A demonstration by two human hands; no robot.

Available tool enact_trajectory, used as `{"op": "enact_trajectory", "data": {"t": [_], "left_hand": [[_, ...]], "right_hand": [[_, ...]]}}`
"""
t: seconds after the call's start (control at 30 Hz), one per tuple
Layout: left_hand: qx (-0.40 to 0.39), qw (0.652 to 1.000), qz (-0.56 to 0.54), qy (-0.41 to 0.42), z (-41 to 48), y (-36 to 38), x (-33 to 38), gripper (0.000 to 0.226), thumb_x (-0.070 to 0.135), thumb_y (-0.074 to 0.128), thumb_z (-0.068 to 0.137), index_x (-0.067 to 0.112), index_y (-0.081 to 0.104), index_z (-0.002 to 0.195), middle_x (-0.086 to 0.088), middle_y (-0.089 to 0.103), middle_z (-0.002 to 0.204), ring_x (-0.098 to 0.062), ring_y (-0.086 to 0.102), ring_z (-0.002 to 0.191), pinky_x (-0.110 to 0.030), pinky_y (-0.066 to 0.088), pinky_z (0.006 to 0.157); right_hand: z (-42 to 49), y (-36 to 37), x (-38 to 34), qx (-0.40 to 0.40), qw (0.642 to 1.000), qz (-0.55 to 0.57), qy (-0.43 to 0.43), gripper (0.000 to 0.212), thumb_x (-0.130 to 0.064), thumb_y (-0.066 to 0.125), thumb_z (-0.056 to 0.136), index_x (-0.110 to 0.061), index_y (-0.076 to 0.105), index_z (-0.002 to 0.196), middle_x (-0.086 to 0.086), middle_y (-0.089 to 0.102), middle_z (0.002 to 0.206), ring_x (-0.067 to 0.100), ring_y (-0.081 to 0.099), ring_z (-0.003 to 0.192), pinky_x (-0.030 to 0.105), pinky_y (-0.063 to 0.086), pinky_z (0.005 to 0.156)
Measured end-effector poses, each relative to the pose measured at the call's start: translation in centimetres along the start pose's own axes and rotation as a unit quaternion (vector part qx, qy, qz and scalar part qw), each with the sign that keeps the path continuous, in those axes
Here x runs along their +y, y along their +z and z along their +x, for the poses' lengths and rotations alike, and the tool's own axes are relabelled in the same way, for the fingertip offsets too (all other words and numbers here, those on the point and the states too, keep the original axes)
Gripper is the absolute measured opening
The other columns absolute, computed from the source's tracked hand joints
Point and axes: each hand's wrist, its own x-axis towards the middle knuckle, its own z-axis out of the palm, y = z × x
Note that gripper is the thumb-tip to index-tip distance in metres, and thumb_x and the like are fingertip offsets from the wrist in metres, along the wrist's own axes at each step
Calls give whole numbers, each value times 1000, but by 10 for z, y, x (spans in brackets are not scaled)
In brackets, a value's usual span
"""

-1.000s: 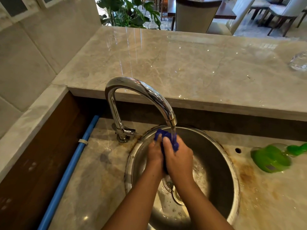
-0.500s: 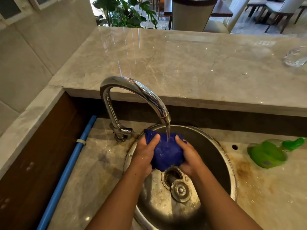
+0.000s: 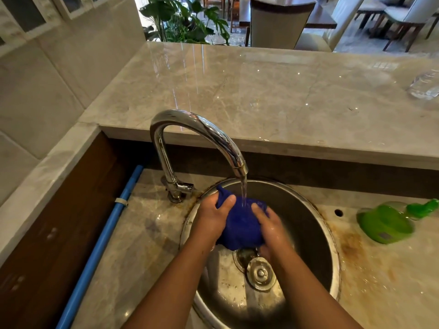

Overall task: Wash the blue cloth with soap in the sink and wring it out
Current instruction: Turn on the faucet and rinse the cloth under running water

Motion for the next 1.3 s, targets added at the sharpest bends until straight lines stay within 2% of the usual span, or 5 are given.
{"op": "enact_trajectory", "data": {"t": [0.17,0.4,0.6,0.97,1.3], "left_hand": [[90,995,27,-16,7,9,-14,23,39,45,102,28,63,92,-3,72,90,-24,69,84,-48,57,85],[2,933,-293,-207,-9,27,-6,33,36,53,98,9,70,91,-9,74,70,-22,72,65,-33,55,63],[-23,933,-323,-159,-19,24,-7,20,28,60,96,23,62,115,-9,73,108,-29,70,99,-48,58,81],[25,940,-259,-222,3,32,-3,36,37,49,101,10,69,89,-9,72,71,-22,70,64,-32,54,62],[-7,948,-267,-174,3,22,-15,34,22,66,94,17,57,126,-9,69,111,-30,67,100,-47,56,78]], "right_hand": [[-38,23,-19,80,908,-240,-335,13,-26,58,98,-24,60,85,-1,64,74,8,61,64,24,52,60],[-20,46,5,94,843,-379,-369,22,-34,52,99,-19,62,87,-5,63,71,10,58,62,27,46,57],[5,30,1,125,921,-279,-242,24,-31,50,102,-17,57,83,2,62,74,15,58,65,31,47,59],[-23,49,-1,65,883,-332,-326,22,-43,53,94,-22,60,90,-2,65,75,14,62,68,32,52,63],[0,27,-4,154,938,-221,-219,20,-23,51,102,-15,56,84,0,60,74,10,56,63,25,42,59]]}}
